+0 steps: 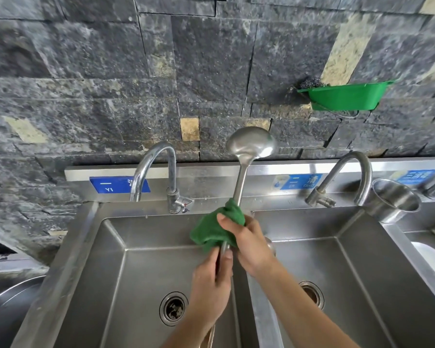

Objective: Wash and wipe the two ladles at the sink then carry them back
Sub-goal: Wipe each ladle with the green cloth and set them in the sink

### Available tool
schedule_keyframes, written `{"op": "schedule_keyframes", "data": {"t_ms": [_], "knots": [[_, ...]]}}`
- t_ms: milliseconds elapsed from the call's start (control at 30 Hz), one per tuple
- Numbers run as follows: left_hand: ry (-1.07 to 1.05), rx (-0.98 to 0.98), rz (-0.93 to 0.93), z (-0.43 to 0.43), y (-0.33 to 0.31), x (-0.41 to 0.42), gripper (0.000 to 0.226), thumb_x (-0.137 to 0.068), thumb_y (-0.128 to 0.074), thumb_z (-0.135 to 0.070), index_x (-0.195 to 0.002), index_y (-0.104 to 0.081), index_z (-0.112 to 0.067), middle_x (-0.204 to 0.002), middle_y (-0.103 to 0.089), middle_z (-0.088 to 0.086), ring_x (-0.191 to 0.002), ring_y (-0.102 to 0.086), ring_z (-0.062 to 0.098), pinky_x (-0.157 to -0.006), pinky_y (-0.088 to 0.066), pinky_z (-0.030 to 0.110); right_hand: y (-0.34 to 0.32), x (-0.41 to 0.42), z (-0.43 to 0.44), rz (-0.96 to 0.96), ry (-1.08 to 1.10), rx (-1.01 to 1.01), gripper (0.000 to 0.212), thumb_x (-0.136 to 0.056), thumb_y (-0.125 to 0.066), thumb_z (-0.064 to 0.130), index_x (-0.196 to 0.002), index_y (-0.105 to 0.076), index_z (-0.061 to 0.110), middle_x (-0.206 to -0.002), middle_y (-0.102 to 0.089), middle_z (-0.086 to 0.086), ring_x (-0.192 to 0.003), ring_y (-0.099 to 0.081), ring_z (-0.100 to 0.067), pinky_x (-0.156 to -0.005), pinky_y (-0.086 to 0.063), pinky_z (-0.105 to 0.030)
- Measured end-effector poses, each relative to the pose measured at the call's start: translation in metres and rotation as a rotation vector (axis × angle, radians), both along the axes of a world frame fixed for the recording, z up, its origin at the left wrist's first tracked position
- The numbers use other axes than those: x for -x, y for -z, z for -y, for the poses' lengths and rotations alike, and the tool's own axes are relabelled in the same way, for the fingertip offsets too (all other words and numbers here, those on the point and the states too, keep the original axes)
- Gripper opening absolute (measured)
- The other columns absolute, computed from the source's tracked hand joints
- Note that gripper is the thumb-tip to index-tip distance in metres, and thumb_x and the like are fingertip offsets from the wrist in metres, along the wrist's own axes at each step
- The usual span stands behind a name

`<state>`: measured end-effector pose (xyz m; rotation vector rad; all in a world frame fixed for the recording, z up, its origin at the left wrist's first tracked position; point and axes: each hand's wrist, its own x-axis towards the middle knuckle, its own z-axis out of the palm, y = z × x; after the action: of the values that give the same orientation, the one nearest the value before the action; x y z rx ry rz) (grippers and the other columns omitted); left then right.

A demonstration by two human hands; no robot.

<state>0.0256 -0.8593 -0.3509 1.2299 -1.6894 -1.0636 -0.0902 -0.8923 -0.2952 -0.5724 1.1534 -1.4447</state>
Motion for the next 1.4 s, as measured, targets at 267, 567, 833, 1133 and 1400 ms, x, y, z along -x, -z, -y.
{"op": "schedule_keyframes", "data": {"t_ms": [267,567,833,1133,1400], "knots": [[-0.046,0.28,0.29,0.069,-0.076,-0.005,0.053,-0.097,-0.037,-0.059,-0.079,-0.064,-0.017,-0.069,-0.065,-0.007,-0.062,-0.059,0.002,-0.059,-0.041,0.015,-0.02,0.035,0.014,-0.055,-0.071,0.063,0.014,-0.097,-0.06,-0.006,-0.105,-0.068,-0.013,-0.097,-0.069,-0.036,-0.086,-0.072,-0.043,-0.072,-0.063,-0.049],[0.08,-0.265,-0.026,0.135,-0.19,0.059,0.032,-0.101,-0.044,-0.049,-0.1,-0.061,-0.023,-0.095,-0.074,-0.01,-0.099,-0.068,0.018,-0.089,-0.052,0.035,-0.087,0.04,0.024,-0.243,-0.307,0.209,0.027,-0.094,-0.065,-0.005,-0.118,-0.061,-0.017,-0.114,-0.065,-0.043,-0.103,-0.068,-0.055,-0.092,-0.056,-0.06],[-0.186,-0.249,-0.558,0.166,-0.272,0.057,0.015,-0.103,-0.046,-0.033,-0.095,-0.049,-0.02,-0.086,-0.052,0.001,-0.053,-0.051,0.011,-0.065,-0.059,0.035,-0.105,0.049,-0.022,-0.445,-0.498,0.11,0.024,-0.087,-0.075,-0.006,-0.109,-0.067,0.001,-0.092,-0.074,-0.01,-0.083,-0.073,-0.021,-0.074,-0.061,-0.03],[-0.303,-0.245,-0.671,0.182,-0.281,0.054,0.02,-0.104,-0.043,-0.032,-0.091,-0.047,-0.017,-0.071,-0.039,0.0,-0.048,-0.032,0.01,-0.04,-0.035,0.023,-0.117,0.089,-0.071,-0.553,-0.514,0.163,0.035,-0.089,-0.074,-0.006,-0.119,-0.056,-0.002,-0.089,-0.077,-0.003,-0.077,-0.072,-0.014,-0.06,-0.056,-0.025],[-0.343,-0.275,-0.718,0.172,-0.263,0.071,0.028,-0.103,-0.044,-0.039,-0.093,-0.048,-0.013,-0.07,-0.041,-0.001,-0.048,-0.033,0.008,-0.04,-0.033,0.022,-0.127,0.078,-0.05,-1.072,-0.357,0.149,0.029,-0.075,-0.085,0.027,-0.081,-0.057,0.026,-0.067,-0.067,0.009,-0.064,-0.063,-0.008,-0.063,-0.051,-0.028]]}}
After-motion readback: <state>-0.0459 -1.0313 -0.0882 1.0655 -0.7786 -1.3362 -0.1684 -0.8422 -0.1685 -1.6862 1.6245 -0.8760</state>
